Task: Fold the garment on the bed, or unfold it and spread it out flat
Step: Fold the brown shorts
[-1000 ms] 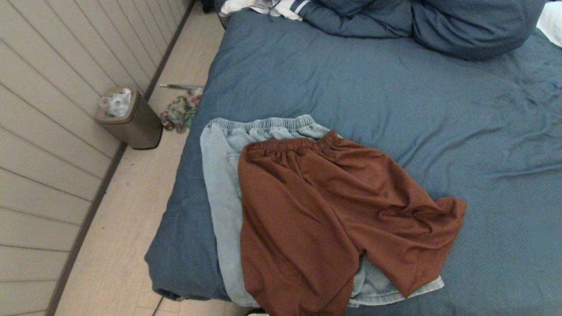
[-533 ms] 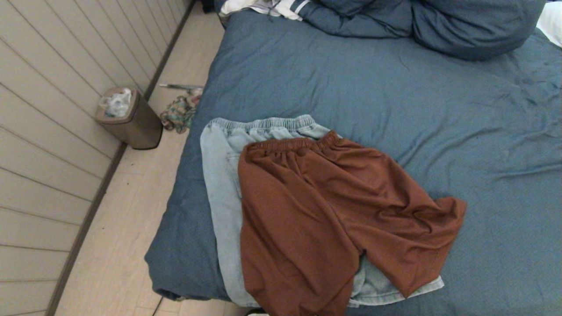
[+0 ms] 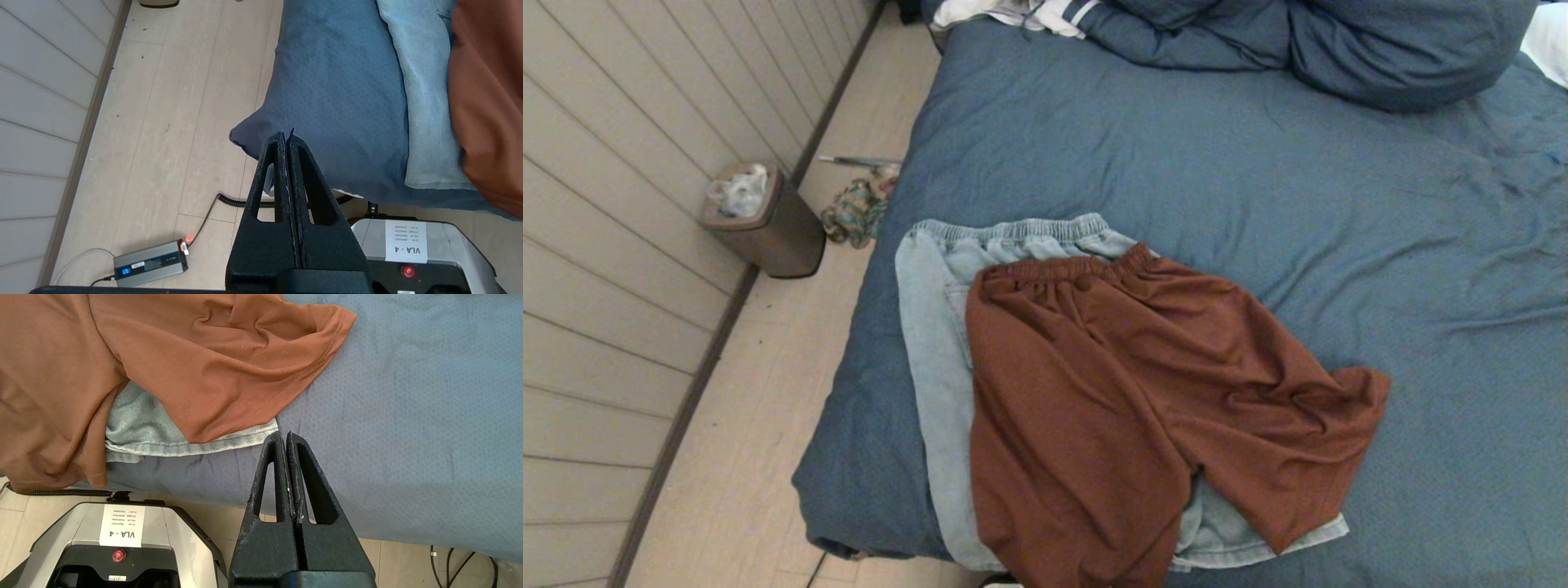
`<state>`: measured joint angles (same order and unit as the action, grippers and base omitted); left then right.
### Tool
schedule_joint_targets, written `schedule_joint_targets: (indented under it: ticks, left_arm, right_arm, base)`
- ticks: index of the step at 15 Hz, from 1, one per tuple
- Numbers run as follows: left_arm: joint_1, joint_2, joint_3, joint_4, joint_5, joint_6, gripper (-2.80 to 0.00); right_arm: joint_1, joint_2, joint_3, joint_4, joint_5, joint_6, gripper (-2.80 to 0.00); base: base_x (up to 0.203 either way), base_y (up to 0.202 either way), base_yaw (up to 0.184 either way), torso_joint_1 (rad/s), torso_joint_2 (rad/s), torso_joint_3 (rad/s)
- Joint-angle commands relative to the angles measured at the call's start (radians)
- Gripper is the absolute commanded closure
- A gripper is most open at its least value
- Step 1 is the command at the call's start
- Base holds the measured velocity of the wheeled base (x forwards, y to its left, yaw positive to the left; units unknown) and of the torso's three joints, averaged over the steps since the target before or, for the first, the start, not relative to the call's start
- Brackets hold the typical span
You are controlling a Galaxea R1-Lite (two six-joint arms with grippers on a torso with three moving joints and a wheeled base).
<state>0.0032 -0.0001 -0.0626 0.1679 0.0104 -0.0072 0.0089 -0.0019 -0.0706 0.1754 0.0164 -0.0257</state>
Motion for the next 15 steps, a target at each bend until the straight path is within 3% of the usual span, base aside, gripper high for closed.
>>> schedule_joint_targets:
  ticks: [1,15]
  left_arm:
    - [0.0,0.002,0.0,0.001,0.0,0.0,0.0]
    - [0.0,0.002,0.0,0.001,0.0,0.0,0.0]
  right_arm:
    - [0.0,-0.007,0.0,0.001,0.0,0.0,0.0]
    - [0.0,-0.007,0.0,0.001,0.0,0.0,0.0]
  base:
    - [0.0,0.0,0.0,0.0,0.0,0.0]
    - [0.0,0.0,0.0,0.0,0.0,0.0]
